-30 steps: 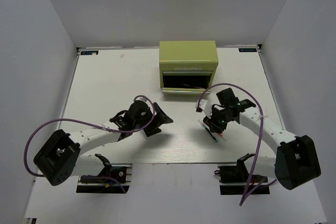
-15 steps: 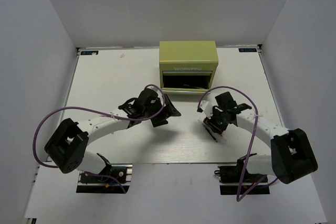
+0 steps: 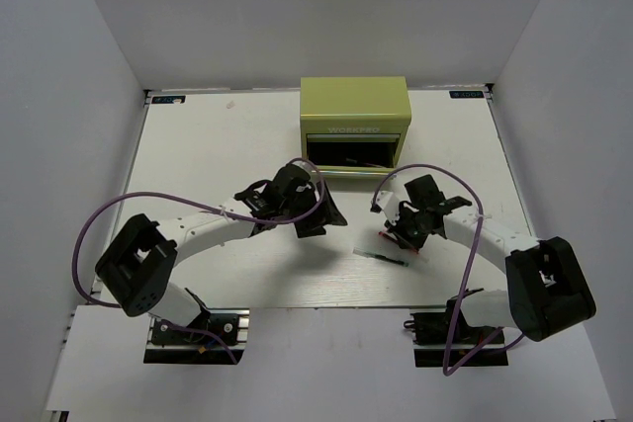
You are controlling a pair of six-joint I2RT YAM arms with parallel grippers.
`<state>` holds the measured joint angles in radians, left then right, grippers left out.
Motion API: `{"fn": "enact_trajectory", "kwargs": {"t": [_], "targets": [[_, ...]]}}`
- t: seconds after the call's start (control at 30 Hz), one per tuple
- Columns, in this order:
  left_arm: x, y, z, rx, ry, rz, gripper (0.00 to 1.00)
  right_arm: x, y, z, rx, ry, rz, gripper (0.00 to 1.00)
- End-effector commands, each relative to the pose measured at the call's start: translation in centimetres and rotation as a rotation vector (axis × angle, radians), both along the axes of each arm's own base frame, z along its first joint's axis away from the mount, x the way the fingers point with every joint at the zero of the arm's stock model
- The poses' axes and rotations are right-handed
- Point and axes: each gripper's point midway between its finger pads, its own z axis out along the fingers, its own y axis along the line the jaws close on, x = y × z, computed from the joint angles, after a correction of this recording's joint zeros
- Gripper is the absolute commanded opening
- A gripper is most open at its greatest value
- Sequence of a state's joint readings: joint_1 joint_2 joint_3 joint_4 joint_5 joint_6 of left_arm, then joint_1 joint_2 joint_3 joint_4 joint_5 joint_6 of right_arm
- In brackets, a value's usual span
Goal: Sort the stationery into containers
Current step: Pick up the pen from the center of the board, then place the pen in the drawer.
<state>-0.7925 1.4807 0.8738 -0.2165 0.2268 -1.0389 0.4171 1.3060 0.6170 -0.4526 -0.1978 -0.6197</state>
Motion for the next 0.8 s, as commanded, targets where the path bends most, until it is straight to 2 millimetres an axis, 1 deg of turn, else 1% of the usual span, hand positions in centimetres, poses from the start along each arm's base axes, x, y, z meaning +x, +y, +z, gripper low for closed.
{"fn": "enact_trajectory", "kwargs": {"t": [0.0, 0.03, 0.07, 0.1, 0.13, 0.17, 0.2, 0.23, 0.27, 0.3, 0.33, 0.37, 0.4, 0.43, 0.47, 0.5, 0.53, 0.57, 0.6, 0.63, 0.67, 0.7, 0.73, 0.77], "targets": [[-0.3, -1.6, 1.8, -0.086, -0.025, -0.041, 0.74, 0.0, 0.5, 0.4, 0.022, 0.001, 0.039, 0.0], [-0.6, -1.6, 1.6, -0.089, -0.02, -0.048, 0.72, 0.4, 0.7, 1.1, 0.028, -0.018, 0.045, 0.0], [-0.6, -1.6, 1.6, -0.093, -0.011, -0.04, 0.68, 1.8, 1.2, 2.7, 0.045, -0.072, 0.061, 0.0], [-0.6, -1.6, 1.7, -0.096, -0.005, -0.034, 0.63, 3.1, 1.8, 4.4, 0.063, -0.118, 0.069, 0.0], [-0.6, -1.6, 1.7, -0.096, -0.005, -0.034, 0.63, 3.6, 2.1, 5.3, 0.07, -0.141, 0.086, 0.0], [-0.7, -1.5, 1.5, -0.092, 0.008, -0.028, 0.63, 5.0, 2.8, 7.3, 0.088, -0.195, 0.104, 0.0], [-0.5, -1.5, 1.9, -0.098, 0.005, -0.012, 0.61, 6.4, 3.3, 9.3, 0.104, -0.252, 0.113, 0.0], [-0.7, -1.4, 1.7, -0.092, 0.019, -0.005, 0.59, 7.7, 4.0, 11.4, 0.119, -0.311, 0.141, 0.0], [-0.5, -1.3, 1.7, -0.09, 0.02, 0.008, 0.59, 8.4, 4.2, 12.0, 0.122, -0.331, 0.151, 0.0], [-0.6, -1.2, 1.8, -0.099, 0.036, 0.025, 0.57, 10.2, 5.1, 15.1, 0.15, -0.412, 0.155, 0.0], [-0.6, -1.3, 1.8, -0.104, 0.045, 0.034, 0.57, 10.7, 5.4, 15.9, 0.152, -0.438, 0.181, 0.0], [-0.8, -1.2, 1.9, -0.114, 0.051, 0.043, 0.55, 11.3, 5.9, 16.1, 0.157, -0.445, 0.193, 0.0], [-1.3, -1.2, 1.5, -0.115, 0.081, 0.056, 0.52, 12.7, 6.6, 18.6, 0.18, -0.514, 0.204, 0.0], [-1.3, -1.2, 1.5, -0.119, 0.089, 0.063, 0.52, 13.0, 7.0, 18.9, 0.176, -0.534, 0.242, 0.0], [-1.1, -1.2, 1.5, -0.115, 0.084, 0.07, 0.52, 13.7, 7.4, 18.9, 0.173, -0.538, 0.254, 0.0], [-1.4, -1.4, 1.7, -0.109, 0.075, 0.051, 0.52, 14.8, 8.1, 19.9, 0.178, -0.563, 0.276, 0.0], [-1.3, -1.4, 1.2, -0.083, 0.071, 0.034, 0.52, 15.4, 8.2, 19.1, 0.169, -0.539, 0.284, 0.0], [-0.7, -2.0, 2.1, -0.079, 0.046, 0.013, 0.52, 16.0, 8.6, 19.7, 0.165, -0.562, 0.307, 0.0], [-0.9, -2.2, 2.0, -0.052, 0.034, -0.021, 0.53, 16.6, 8.9, 19.0, 0.161, -0.547, 0.312, 0.0], [-0.4, -2.5, 1.7, 0.006, 0.0, -0.083, 0.53, 17.3, 9.4, 19.0, 0.161, -0.548, 0.321, 0.0], [-0.6, -2.8, 1.7, 0.033, -0.021, -0.128, 0.55, 17.8, 9.8, 19.6, 0.174, -0.558, 0.327, 0.0], [-0.5, -2.5, 1.3, 0.076, -0.035, -0.158, 0.55, 18.2, 10.1, 18.4, 0.17, -0.529, 0.33, 0.0], [-0.1, -3.1, 2.0, 0.09, -0.113, -0.236, 0.56, 18.8, 10.6, 19.3, 0.18, -0.546, 0.334, 0.0], [-0.2, -3.4, 1.9, 0.101, -0.139, -0.273, 0.56, 19.0, 10.9, 19.4, 0.19, -0.548, 0.339, 0.0]]}}
